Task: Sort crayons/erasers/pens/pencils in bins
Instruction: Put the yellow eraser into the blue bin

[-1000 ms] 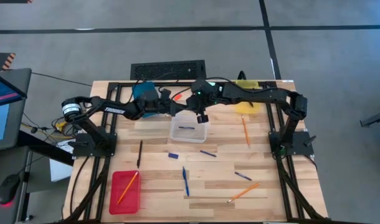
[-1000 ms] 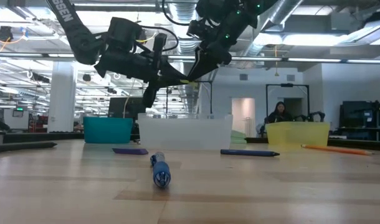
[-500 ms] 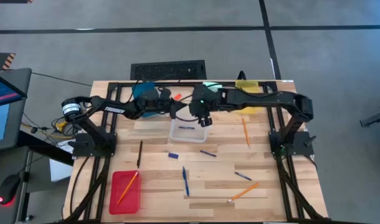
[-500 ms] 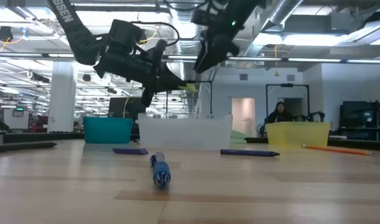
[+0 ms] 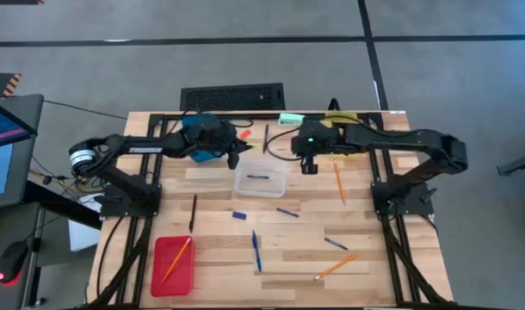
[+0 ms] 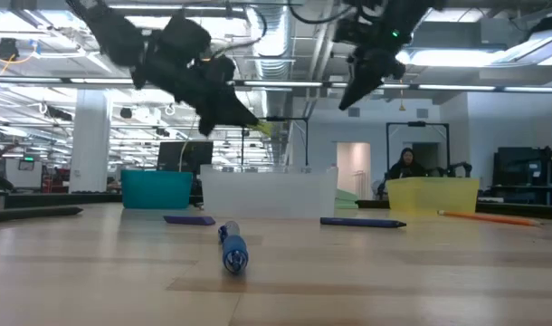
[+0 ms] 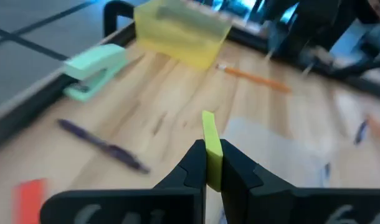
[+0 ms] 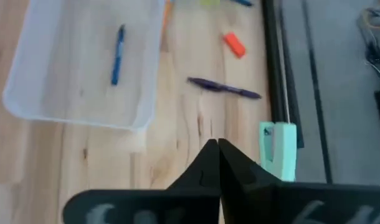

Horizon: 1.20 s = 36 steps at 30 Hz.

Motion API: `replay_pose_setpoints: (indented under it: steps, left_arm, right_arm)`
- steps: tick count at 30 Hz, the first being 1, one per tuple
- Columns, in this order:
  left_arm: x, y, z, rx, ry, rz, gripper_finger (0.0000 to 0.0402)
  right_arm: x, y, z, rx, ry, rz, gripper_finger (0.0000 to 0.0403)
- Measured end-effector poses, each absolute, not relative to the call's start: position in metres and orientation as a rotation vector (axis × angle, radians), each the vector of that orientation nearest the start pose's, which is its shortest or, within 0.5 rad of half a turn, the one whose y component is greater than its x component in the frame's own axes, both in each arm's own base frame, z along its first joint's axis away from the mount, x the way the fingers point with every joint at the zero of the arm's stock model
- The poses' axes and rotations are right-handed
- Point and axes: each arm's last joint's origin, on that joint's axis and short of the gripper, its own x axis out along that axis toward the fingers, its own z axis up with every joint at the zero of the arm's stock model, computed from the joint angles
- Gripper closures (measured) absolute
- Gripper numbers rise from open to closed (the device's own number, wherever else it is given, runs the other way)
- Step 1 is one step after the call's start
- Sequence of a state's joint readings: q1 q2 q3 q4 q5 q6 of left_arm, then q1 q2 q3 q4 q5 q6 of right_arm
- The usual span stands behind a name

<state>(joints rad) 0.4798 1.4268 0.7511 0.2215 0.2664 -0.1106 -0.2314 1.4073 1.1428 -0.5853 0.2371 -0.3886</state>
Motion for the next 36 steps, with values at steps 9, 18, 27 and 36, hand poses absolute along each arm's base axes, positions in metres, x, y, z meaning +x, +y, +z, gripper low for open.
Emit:
replay_pose_setpoints:
  steps: [9,18,27,36]
  left_arm:
    - [0.227,0.117,0.271,0.015,0.821,0.584,0.0395]
    - [0.192,0.158,0.25,0.035,1.135,0.767,0.0395]
    - [0.181,0.212,0.213,-0.106,1.308,0.602,0.0395]
    - [0.179,0.233,0.197,-0.312,1.299,0.354,0.0395]
  right_arm:
    - [0.252,-0.07,0.255,-0.301,0.684,-0.359,0.0387]
    - [0.247,-0.068,0.246,-0.298,0.625,-0.373,0.0393]
    - [0.247,-0.068,0.247,-0.305,0.621,-0.371,0.0399]
    - [0.247,-0.068,0.247,-0.305,0.624,-0.37,0.0394]
